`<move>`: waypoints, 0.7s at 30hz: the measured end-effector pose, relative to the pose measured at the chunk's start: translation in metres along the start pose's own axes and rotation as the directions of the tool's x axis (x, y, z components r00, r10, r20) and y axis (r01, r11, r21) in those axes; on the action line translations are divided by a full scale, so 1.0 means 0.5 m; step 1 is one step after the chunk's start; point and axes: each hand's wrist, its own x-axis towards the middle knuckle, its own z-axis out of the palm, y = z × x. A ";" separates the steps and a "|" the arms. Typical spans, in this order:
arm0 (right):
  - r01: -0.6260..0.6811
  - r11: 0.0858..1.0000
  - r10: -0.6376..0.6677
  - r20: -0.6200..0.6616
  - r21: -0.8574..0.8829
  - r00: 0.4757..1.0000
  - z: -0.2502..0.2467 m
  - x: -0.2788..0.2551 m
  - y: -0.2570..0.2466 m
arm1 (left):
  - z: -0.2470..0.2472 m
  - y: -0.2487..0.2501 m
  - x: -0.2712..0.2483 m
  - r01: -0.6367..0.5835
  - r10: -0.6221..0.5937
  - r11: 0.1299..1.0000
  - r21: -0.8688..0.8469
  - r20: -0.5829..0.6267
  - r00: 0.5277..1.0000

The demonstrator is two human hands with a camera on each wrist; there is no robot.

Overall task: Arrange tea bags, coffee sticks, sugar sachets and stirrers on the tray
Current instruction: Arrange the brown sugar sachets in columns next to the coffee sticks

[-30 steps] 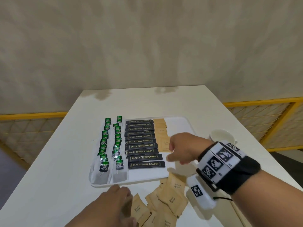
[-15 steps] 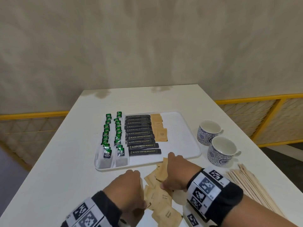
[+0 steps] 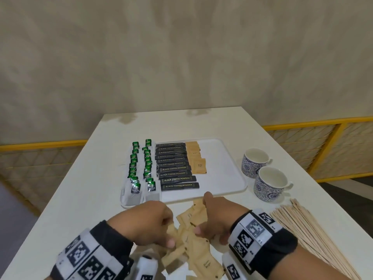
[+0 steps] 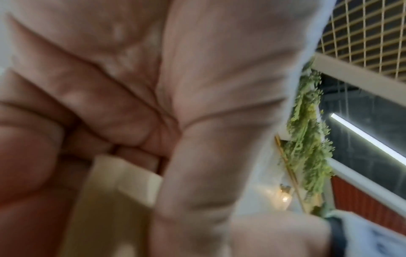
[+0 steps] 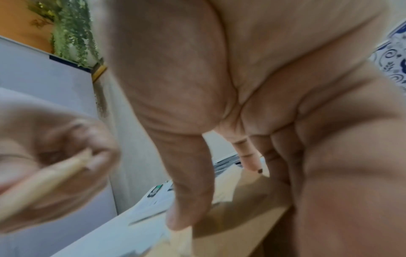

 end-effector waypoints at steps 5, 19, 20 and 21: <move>0.003 0.999 -0.002 -0.034 0.033 0.999 0.005 0.011 0.005 | 0.014 0.072 -0.011 -0.156 0.171 0.983 -0.097 0.181 0.968; -0.041 0.995 0.026 -0.166 -0.087 0.986 0.017 0.040 0.010 | 0.091 0.070 0.035 -0.016 0.025 0.962 0.272 -0.029 0.999; -0.037 0.999 0.030 -0.162 -0.040 0.986 0.016 0.042 0.012 | 0.090 0.068 0.035 -0.021 0.033 0.966 0.258 -0.042 0.999; -0.036 0.999 0.037 -0.153 0.010 0.988 0.016 0.042 0.015 | 0.088 0.066 0.035 -0.026 0.040 0.969 0.244 -0.053 0.998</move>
